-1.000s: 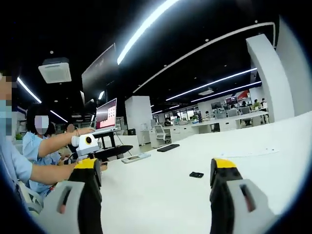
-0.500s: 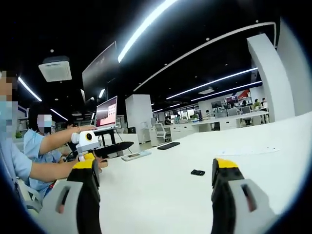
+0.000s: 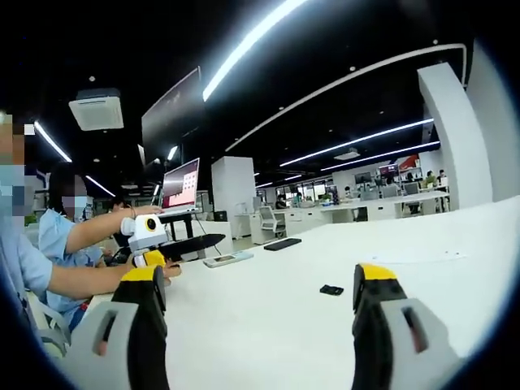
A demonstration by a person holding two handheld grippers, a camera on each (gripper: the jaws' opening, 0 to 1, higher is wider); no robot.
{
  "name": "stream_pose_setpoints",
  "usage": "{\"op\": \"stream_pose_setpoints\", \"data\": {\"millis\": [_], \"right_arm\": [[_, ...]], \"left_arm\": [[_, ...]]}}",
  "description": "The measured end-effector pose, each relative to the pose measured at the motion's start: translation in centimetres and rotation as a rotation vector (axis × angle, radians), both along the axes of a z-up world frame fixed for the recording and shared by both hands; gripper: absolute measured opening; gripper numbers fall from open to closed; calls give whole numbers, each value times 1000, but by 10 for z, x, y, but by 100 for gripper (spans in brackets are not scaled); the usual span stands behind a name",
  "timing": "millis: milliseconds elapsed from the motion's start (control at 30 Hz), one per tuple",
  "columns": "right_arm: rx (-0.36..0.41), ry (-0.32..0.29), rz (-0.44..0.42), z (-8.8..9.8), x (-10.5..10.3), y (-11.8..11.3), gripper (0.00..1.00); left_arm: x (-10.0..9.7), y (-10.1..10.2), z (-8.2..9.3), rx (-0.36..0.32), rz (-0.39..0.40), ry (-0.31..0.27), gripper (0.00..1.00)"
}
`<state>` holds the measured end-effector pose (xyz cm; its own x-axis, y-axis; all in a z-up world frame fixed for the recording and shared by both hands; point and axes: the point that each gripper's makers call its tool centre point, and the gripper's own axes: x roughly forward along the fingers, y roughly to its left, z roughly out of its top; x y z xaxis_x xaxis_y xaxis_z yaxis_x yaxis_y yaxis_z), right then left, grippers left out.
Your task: Snap the two parts of the plastic buckle together until the buckle closes and remains connected.
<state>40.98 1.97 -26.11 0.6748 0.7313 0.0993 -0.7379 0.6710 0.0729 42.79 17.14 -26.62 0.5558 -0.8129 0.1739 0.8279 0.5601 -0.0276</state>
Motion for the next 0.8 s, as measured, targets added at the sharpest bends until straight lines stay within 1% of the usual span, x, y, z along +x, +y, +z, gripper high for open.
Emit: {"op": "stream_pose_setpoints", "data": {"millis": [200,267,400,500,600,667,800], "right_arm": [[8,19,-10,-2,10,-6,97],[10,14,-10,-1,7,-6,97],[21,-22,-4,7,1,-1,100],[46,-14,24,9,-4,4,100],[52,-13,18,8,-5,4,100],[54,-14,5,8,-4,1,100],[70,7,-5,10,10,-9,100]], "left_arm": [[1,3,1,-12,5,9,100],[2,3,0,-19,2,16,100],[1,1,-2,-10,0,20,100],[1,3,1,-42,-6,29,100],[0,3,1,-54,-8,36,100],[-1,2,3,-57,-11,31,100],[-1,2,4,-58,-12,29,100]]}}
